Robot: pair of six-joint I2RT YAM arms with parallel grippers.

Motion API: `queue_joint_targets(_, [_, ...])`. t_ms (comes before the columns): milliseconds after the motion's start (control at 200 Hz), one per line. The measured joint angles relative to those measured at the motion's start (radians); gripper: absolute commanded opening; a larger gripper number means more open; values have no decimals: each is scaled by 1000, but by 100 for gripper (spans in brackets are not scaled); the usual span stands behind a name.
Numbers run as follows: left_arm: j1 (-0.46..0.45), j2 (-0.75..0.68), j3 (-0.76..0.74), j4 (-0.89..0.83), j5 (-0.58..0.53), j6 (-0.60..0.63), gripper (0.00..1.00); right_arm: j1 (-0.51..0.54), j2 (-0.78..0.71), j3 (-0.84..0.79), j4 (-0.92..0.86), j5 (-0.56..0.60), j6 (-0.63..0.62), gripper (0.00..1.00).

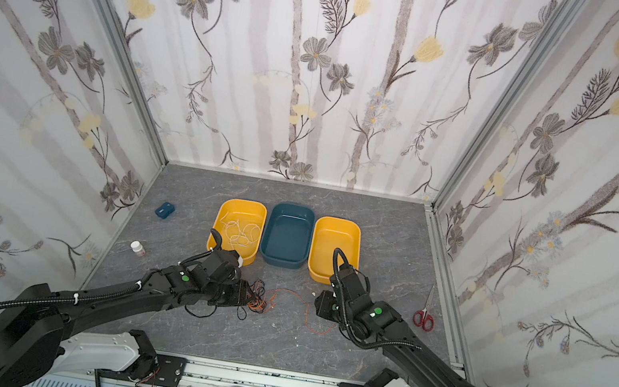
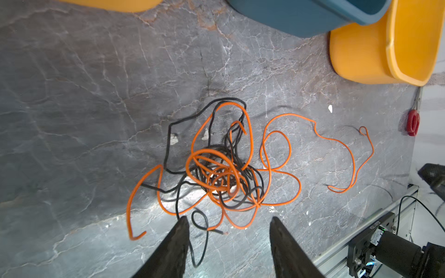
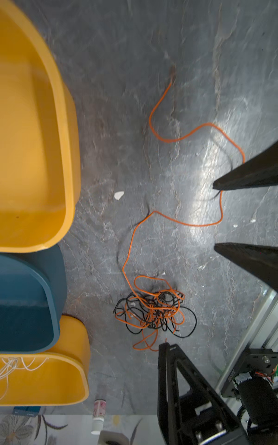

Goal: Untangle the cables
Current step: 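Move the right gripper back to the tangle beside the left gripper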

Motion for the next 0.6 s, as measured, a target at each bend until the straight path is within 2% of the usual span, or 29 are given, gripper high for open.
queue_joint_targets(160, [-3,24,-10,42,-2,-8,53,74,174,87,122,-17,0,40])
queue_joint_targets(255, [-5,31,-19,59,-5,-16,53,88,256,112,153,-25,-27,45])
queue_joint_targets(465, [-10,88,-39,97,-5,-19,51,89,386,130,164,-23,-148,55])
queue_joint_targets(600, [-10,115,-38,117,-5,-21,52,89,441,150,171,-23,-240,56])
